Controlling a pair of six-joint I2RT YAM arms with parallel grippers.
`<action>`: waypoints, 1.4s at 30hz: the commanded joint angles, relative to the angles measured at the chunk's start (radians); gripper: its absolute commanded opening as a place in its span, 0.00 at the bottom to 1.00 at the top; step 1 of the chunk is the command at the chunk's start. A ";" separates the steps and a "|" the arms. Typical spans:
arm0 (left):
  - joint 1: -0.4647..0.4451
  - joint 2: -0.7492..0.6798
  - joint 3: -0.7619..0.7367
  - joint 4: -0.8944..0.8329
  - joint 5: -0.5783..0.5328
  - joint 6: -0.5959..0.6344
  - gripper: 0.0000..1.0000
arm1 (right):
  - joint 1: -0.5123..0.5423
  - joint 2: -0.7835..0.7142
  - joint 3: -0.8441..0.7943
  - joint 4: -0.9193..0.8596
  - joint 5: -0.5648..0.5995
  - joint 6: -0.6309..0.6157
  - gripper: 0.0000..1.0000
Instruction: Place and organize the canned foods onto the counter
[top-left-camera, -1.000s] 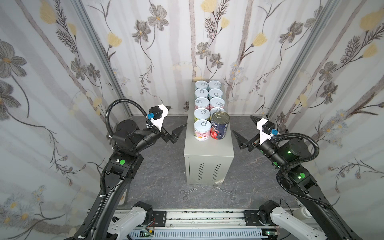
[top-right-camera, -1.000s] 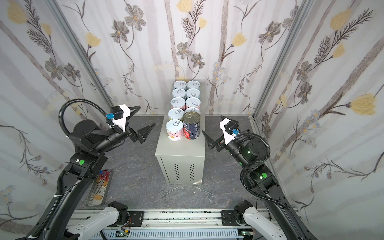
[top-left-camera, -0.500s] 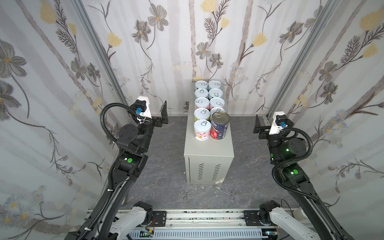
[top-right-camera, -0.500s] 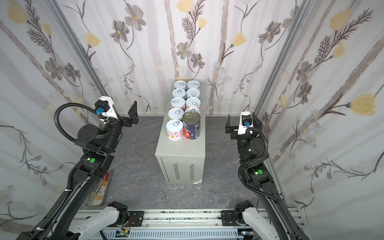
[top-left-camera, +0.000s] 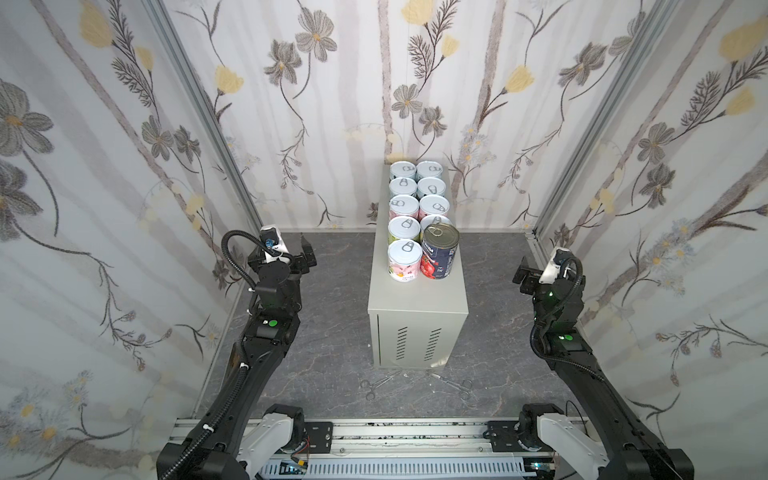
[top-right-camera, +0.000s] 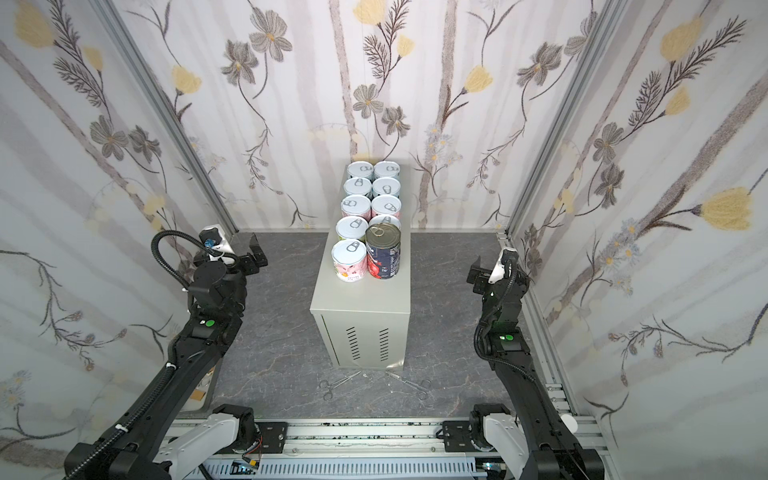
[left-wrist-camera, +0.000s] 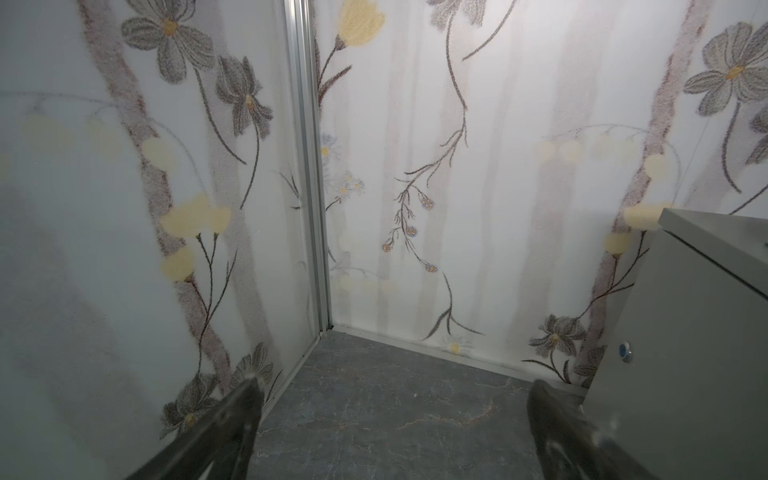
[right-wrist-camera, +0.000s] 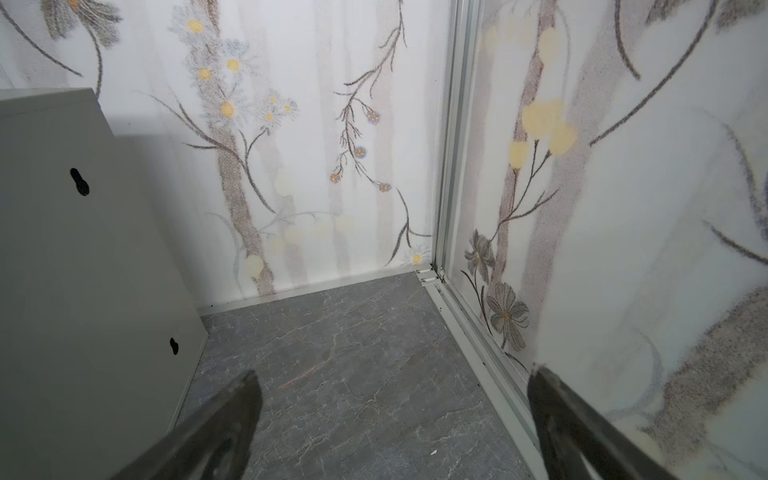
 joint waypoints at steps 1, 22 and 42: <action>0.013 -0.016 -0.058 0.135 0.033 -0.043 1.00 | -0.009 0.011 -0.025 0.075 -0.018 0.021 1.00; 0.058 0.091 -0.518 0.611 0.133 -0.071 1.00 | -0.030 0.058 -0.082 0.147 -0.077 0.023 1.00; 0.123 0.426 -0.575 0.938 0.241 -0.079 1.00 | -0.051 0.103 -0.108 0.214 -0.151 0.041 1.00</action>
